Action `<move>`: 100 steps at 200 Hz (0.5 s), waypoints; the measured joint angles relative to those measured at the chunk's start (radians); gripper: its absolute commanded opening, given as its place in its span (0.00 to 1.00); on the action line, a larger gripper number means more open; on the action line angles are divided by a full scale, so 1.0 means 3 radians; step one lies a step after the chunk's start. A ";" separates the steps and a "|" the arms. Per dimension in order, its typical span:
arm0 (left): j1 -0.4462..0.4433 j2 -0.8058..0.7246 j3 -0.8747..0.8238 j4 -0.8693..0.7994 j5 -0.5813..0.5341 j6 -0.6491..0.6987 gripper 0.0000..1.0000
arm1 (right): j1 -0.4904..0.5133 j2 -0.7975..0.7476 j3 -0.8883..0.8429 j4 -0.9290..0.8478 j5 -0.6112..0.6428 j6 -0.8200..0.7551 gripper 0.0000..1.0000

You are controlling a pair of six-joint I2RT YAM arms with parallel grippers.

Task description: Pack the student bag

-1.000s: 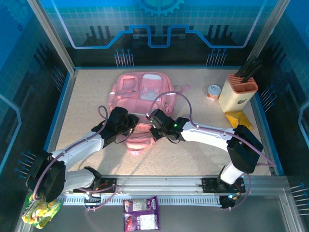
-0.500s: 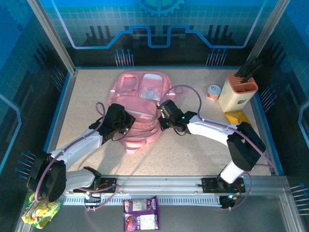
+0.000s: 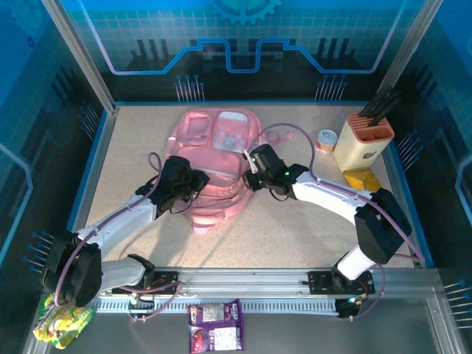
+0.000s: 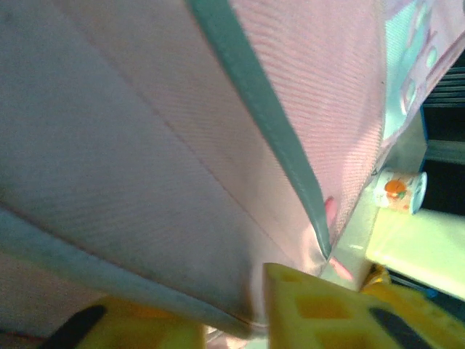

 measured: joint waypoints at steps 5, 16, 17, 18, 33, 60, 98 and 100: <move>0.0003 -0.0018 0.0010 -0.0031 0.0000 0.0014 0.52 | -0.0014 -0.0052 -0.0005 -0.0004 -0.0009 -0.0029 0.61; 0.0005 -0.0075 0.0055 -0.0140 -0.0013 0.0113 0.59 | -0.0046 -0.0219 -0.0036 -0.0009 -0.0009 -0.0057 0.72; 0.0005 -0.0084 0.0065 -0.0158 -0.0014 0.0135 0.60 | -0.0047 -0.0230 -0.0038 -0.0008 -0.0010 -0.0053 0.73; 0.0005 -0.0090 0.0069 -0.0167 -0.0014 0.0151 0.61 | -0.0050 -0.0242 -0.0039 -0.0008 -0.0011 -0.0045 0.74; 0.0011 -0.0234 0.0132 -0.0323 -0.0079 0.0359 0.78 | -0.0126 -0.0497 -0.0104 -0.0006 -0.0013 -0.0006 0.94; 0.0125 -0.0563 0.0226 -0.0647 -0.0406 0.0759 0.99 | -0.0495 -0.1021 -0.0388 0.0051 0.0066 0.0039 1.00; 0.0641 -0.0689 0.0203 -0.0764 -0.1265 0.1442 0.99 | -0.1146 -0.1420 -0.0997 0.0350 0.0509 0.0107 1.00; 0.0665 -0.0680 0.0184 -0.0740 -0.1320 0.1483 0.99 | -0.1181 -0.1423 -0.1036 0.0383 0.0542 0.0104 1.00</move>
